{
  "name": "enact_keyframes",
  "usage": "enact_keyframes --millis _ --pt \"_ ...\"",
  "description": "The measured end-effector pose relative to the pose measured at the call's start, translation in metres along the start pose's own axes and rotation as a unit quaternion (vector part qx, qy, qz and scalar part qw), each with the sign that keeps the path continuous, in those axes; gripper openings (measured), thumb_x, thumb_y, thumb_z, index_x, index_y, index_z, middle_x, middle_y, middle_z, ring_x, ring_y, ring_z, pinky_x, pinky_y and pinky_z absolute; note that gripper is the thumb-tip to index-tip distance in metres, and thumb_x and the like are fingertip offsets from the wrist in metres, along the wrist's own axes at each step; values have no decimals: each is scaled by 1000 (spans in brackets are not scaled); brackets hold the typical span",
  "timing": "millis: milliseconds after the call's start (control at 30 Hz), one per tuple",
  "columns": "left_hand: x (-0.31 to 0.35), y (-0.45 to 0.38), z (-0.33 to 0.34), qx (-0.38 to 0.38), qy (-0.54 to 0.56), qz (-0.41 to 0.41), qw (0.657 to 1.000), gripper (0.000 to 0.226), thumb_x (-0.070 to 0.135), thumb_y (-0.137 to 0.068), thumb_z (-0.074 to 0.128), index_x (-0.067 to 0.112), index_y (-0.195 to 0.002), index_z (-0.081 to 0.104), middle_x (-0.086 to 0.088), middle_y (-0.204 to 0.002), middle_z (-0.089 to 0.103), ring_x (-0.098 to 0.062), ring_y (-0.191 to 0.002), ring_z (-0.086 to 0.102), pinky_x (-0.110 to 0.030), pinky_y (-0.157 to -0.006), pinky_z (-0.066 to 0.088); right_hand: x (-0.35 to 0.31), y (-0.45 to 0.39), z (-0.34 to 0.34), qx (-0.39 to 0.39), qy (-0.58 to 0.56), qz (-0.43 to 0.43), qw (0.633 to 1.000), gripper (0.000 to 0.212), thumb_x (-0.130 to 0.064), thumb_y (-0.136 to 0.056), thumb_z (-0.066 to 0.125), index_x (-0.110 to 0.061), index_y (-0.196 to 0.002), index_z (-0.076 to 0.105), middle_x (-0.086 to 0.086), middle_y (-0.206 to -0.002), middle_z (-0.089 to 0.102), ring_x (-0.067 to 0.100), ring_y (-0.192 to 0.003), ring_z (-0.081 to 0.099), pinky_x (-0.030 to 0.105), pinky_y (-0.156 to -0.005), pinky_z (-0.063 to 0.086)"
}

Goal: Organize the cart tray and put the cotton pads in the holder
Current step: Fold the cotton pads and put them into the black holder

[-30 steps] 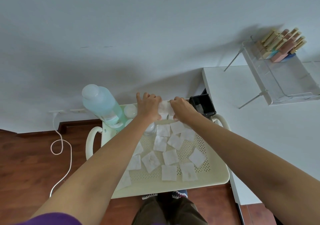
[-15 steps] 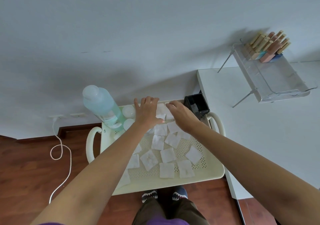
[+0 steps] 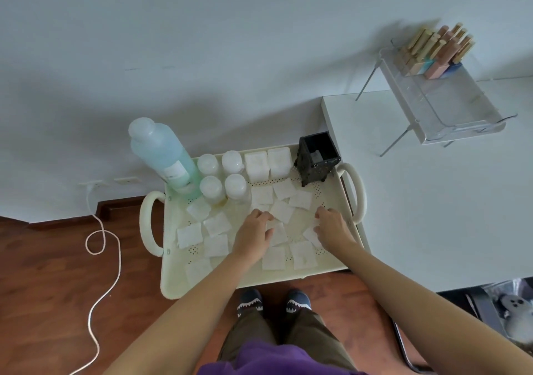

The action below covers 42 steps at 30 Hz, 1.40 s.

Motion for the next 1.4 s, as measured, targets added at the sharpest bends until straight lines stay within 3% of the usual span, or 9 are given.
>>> enact_keyframes --millis 167,500,667,800,933,1033,1167,1267,1400 --pt "-6 -6 16 -17 -25 -37 999 30 23 -88 62 13 -116 57 -3 -116 54 -21 -105 56 -33 -83 51 11 0 9 -5 37 29 999 33 -15 -89 63 -7 -117 49 12 -113 54 33 -95 61 34 -66 45" --pt "-3 -13 22 -43 -74 -41 995 16 26 -90 61 14 -101 63 -6 -111 52 -22 -107 49 -32 -82 49 17 2 13 -18 51 38 998 20 -20 -93 57 -8 -109 57 14 -114 53 34 -110 52 37 -80 45" --pt "0 -10 2 12 -18 -26 999 14 24 -90 62 13 -98 63 -3 -104 60 -20 -101 52 -33 -80 49 14 12 -6 49 4 3 999 11 -18 -94 55 -9 -99 51 12 -91 66 27 -76 57 32 -61 40" --pt "-1 -9 -20 41 102 -51 993 9 18 -85 68 13 -90 63 -2 -91 65 -15 -85 59 -22 -71 47 8 20 -25 112 -68 -19 991 13 -16 -93 59 -10 -100 51 9 -83 63 26 -70 59 37 -57 49" --pt "2 -2 -10 -103 129 -31 986 17 13 -75 77 18 -80 62 2 -77 62 -11 -71 56 -20 -65 42 14 26 -23 74 -175 21 982 26 -23 -81 75 -17 -97 55 -7 -73 57 7 -64 54 21 -53 40" --pt "2 11 15 -211 70 -13 975 24 15 -69 82 15 -87 65 2 -76 62 -11 -70 56 -18 -64 44 10 30 0 -24 -202 43 978 32 -21 -72 82 -15 -93 59 -3 -77 62 13 -71 59 24 -61 45" --pt "-7 16 34 -234 26 -44 971 41 15 -66 85 15 -99 61 6 -79 56 -14 -74 55 -25 -70 47 3 35 19 -54 -146 43 987 43 -17 -68 85 -13 -102 58 6 -90 64 20 -80 61 32 -72 51" --pt "-7 14 40 -226 -9 -45 973 47 15 -66 85 17 -104 57 4 -82 53 -17 -75 53 -28 -70 44 3 36 25 -64 -94 61 992 51 -20 -70 84 -14 -109 52 6 -98 59 23 -85 61 34 -67 49" --pt "-3 12 45 -227 -89 -24 970 40 22 -71 81 18 -104 59 -2 -105 51 -20 -91 54 -31 -78 45 2 33 30 -80 -42 73 993 50 -22 -71 83 -15 -109 51 5 -104 58 23 -90 60 33 -67 46"
Point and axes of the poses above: each hand's wrist, its own y-axis away from the middle knuckle, its own z-axis out of the palm, x = y × z, the point moved 8 cm from there along -y, towards the middle knuckle
